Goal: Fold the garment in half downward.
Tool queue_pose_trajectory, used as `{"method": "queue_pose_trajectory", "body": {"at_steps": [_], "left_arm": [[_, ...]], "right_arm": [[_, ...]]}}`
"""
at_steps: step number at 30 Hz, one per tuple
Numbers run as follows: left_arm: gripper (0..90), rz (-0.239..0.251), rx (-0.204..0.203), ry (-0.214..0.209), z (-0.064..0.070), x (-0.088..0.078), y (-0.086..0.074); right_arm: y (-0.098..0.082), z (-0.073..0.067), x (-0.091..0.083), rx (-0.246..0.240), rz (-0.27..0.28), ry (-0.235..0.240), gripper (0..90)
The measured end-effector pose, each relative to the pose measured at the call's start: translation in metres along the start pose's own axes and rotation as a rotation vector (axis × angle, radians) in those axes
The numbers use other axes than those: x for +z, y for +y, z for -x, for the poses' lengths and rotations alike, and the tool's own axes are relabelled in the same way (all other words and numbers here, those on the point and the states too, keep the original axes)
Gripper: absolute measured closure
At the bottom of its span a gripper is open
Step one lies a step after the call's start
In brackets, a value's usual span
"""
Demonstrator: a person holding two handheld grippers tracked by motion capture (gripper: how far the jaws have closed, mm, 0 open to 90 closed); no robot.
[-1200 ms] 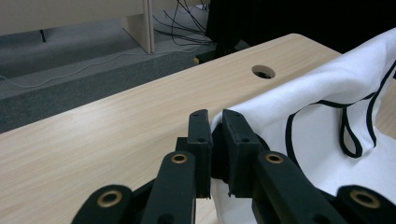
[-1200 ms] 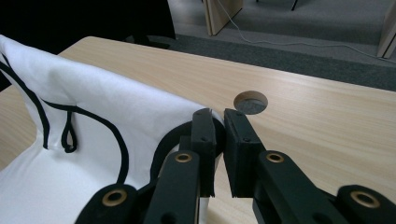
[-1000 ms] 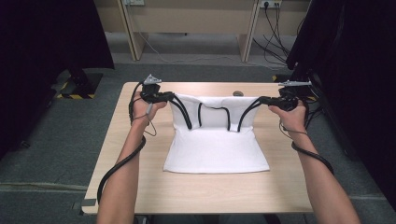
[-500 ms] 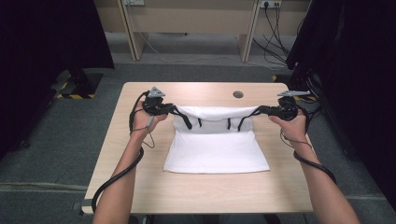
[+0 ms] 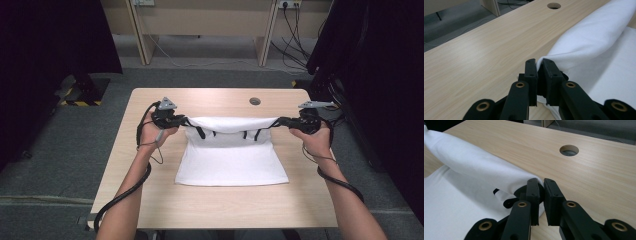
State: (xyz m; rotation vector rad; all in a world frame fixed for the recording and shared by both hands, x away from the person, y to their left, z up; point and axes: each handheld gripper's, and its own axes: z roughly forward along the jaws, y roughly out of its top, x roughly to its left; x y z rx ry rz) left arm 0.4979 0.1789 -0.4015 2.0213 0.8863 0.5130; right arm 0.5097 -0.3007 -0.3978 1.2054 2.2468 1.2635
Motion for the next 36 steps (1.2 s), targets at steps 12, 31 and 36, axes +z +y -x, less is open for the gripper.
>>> {"method": "queue_pose_trajectory", "body": {"at_steps": [12,31,36], "left_arm": [[82.4,-0.010,0.027,-0.017,0.009,-0.005,-0.005],[82.4,-0.036,0.073,-0.034,0.025,-0.018,-0.017],[82.4,-0.038,0.079,-0.033,0.027,-0.021,-0.019]], "right_arm": [[-0.010,-0.006,-0.006,-0.025,-0.006,0.014,83.6],[-0.020,-0.016,-0.017,-0.066,-0.013,0.035,83.9],[-0.025,-0.019,-0.019,-0.073,-0.017,0.040,84.0]]}}
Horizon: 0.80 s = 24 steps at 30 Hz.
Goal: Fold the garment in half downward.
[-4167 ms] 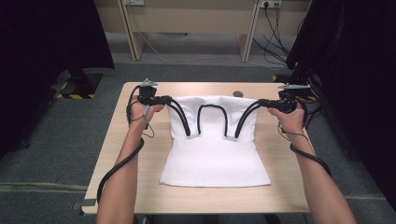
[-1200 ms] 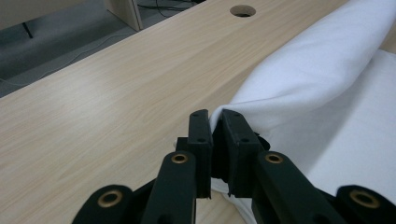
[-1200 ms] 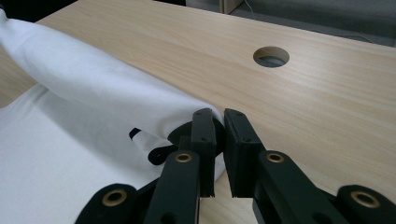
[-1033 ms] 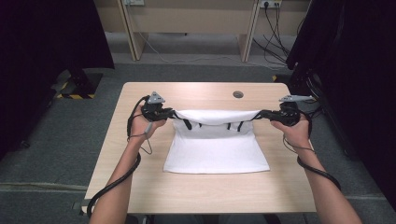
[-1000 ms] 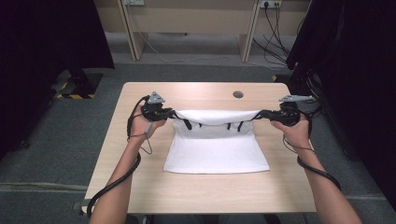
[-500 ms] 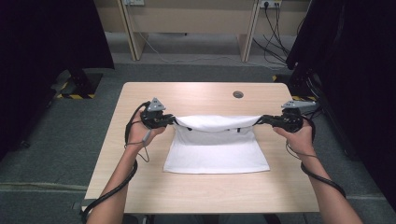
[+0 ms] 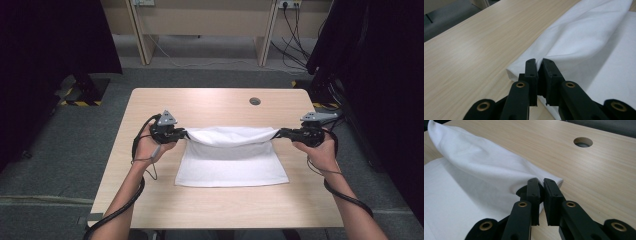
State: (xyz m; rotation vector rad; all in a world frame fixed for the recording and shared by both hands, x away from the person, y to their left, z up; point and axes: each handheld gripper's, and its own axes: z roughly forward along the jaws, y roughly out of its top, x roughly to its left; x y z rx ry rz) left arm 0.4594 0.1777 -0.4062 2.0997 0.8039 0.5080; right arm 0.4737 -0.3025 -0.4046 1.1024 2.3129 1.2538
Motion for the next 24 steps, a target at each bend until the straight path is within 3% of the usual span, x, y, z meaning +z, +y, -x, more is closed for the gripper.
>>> {"method": "queue_pose_trajectory", "body": {"at_steps": [11,24], "left_arm": [[82.4,-0.008,0.026,-0.001,0.009,-0.006,-0.004],[82.4,-0.024,0.060,0.000,0.020,-0.012,-0.009]], "right_arm": [[-0.008,-0.005,-0.004,-0.005,0.006,0.005,84.2],[-0.013,-0.017,-0.010,-0.043,0.002,0.015,84.4]]}}
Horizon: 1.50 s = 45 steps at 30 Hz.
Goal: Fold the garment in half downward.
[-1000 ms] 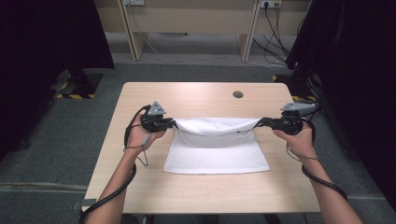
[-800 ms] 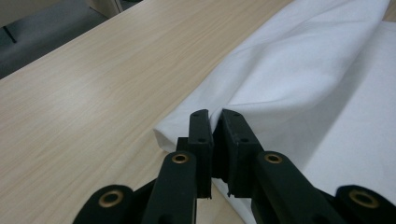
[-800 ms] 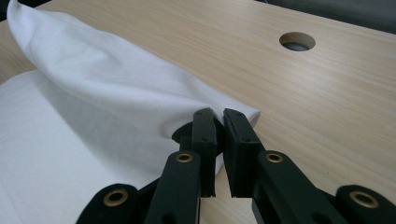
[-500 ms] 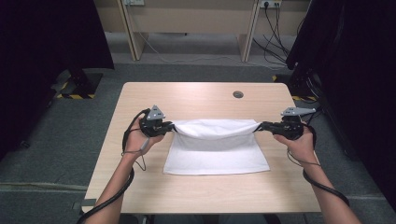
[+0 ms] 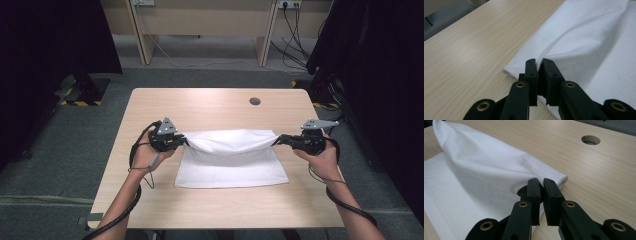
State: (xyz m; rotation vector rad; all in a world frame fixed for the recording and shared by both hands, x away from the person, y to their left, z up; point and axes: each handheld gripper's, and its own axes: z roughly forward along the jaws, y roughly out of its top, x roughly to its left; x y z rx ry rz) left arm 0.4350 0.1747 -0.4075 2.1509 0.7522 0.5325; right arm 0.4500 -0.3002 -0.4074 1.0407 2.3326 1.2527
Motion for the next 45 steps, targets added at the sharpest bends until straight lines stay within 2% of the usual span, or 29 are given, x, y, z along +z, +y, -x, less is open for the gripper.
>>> {"method": "queue_pose_trajectory", "body": {"at_steps": [20,45], "left_arm": [[82.5,0.000,0.036,-0.006,0.012,-0.011,-0.002],[82.4,-0.002,0.077,-0.013,0.034,-0.029,-0.017]], "right_arm": [[-0.010,-0.008,-0.007,-0.010,0.012,0.008,84.4],[-0.024,-0.021,-0.021,-0.038,0.016,0.022,84.4]]}}
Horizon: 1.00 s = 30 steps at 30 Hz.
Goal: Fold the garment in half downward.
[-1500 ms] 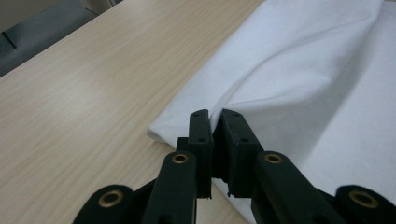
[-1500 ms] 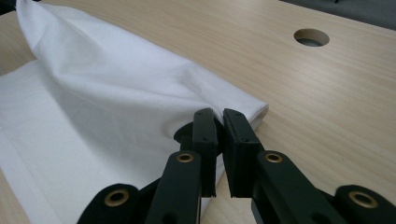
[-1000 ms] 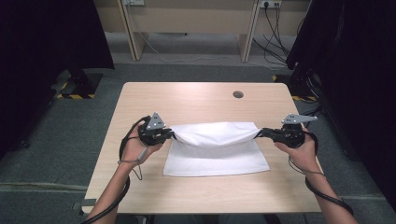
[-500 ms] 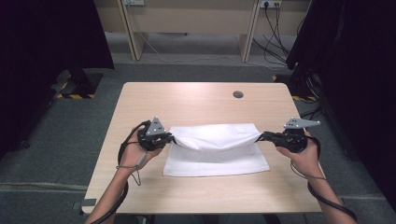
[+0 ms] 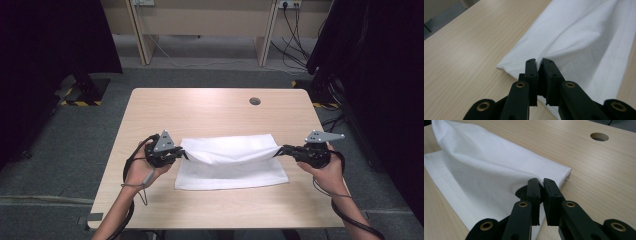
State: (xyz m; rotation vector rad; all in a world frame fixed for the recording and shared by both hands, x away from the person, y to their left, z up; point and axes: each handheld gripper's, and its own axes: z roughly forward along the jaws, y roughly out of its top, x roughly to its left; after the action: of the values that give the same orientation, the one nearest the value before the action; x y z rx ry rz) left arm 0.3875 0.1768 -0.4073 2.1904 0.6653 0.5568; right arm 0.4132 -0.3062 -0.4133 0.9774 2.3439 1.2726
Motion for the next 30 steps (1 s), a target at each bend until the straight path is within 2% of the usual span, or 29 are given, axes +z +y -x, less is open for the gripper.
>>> {"method": "queue_pose_trajectory", "body": {"at_steps": [7,17,28,30], "left_arm": [[82.5,-0.010,0.016,-0.009,0.009,-0.004,-0.006],[82.4,-0.029,0.030,-0.024,0.022,-0.003,-0.017],[82.3,-0.035,0.038,-0.039,0.029,-0.005,-0.022],[82.3,-0.044,0.049,-0.044,0.032,-0.004,-0.023]], "right_arm": [[-0.004,-0.007,-0.004,-0.028,-0.017,0.008,84.4],[-0.014,-0.012,-0.005,-0.038,-0.033,0.015,84.4],[-0.021,-0.017,-0.004,-0.066,-0.059,0.026,84.3],[-0.024,-0.017,-0.003,-0.067,-0.068,0.028,84.2]]}}
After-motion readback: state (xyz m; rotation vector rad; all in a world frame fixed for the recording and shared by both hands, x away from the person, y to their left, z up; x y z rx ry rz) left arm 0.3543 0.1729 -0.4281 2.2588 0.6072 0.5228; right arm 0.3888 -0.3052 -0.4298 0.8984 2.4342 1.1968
